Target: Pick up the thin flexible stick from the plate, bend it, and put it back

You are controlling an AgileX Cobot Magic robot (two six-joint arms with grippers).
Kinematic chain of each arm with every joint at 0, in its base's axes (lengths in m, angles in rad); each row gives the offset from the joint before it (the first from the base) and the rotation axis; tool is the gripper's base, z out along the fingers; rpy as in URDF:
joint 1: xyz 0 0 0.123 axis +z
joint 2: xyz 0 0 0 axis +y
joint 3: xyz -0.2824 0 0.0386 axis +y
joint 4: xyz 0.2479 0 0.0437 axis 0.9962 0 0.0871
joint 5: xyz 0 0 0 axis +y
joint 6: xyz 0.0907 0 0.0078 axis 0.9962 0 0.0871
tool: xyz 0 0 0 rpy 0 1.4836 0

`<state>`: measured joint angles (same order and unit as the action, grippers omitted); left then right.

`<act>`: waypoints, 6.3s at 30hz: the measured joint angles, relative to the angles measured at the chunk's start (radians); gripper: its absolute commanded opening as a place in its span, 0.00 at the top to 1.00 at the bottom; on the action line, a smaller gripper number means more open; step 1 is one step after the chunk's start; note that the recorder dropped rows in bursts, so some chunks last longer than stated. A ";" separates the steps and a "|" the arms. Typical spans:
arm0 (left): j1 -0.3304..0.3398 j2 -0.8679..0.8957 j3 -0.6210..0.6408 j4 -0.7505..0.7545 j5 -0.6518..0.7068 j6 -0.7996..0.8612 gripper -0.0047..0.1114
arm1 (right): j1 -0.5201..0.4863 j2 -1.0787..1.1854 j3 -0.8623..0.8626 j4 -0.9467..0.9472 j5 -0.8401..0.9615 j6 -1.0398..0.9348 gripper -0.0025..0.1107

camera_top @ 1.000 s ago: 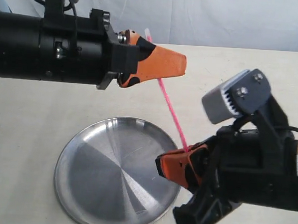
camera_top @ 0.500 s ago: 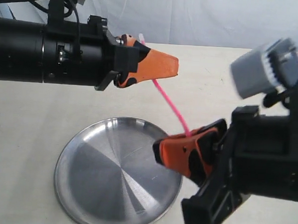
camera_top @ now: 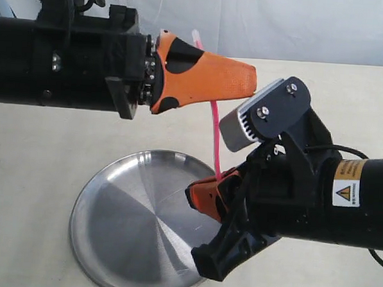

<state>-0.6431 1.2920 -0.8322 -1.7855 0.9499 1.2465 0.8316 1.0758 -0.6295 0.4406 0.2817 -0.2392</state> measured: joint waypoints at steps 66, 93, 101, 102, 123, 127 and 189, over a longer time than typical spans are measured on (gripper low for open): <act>-0.001 0.002 -0.050 0.077 -0.207 -0.009 0.96 | 0.005 -0.010 -0.061 0.050 0.141 0.008 0.99; -0.005 0.000 -0.063 0.208 -0.283 -0.041 0.96 | 0.005 -0.011 -0.061 0.029 0.138 0.014 0.99; -0.005 0.000 -0.063 0.187 -0.194 -0.032 0.96 | 0.005 0.063 -0.061 -0.018 0.117 0.014 0.99; -0.005 0.000 -0.063 0.175 -0.182 -0.032 0.96 | 0.005 0.064 -0.061 -0.032 0.111 0.014 0.99; -0.005 -0.006 -0.063 0.175 -0.239 -0.031 0.96 | 0.005 0.034 -0.059 -0.446 0.076 0.386 0.99; -0.005 -0.008 -0.067 0.279 -0.419 -0.044 0.96 | 0.005 -0.107 -0.059 -0.357 0.063 0.390 0.99; -0.141 -0.103 -0.059 0.268 -0.442 -0.107 0.96 | 0.005 -0.039 -0.060 -0.402 0.147 0.396 0.99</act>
<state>-0.7842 1.1887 -0.8916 -1.5179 0.5077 1.1399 0.8361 1.0366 -0.6893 0.0385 0.4289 0.1564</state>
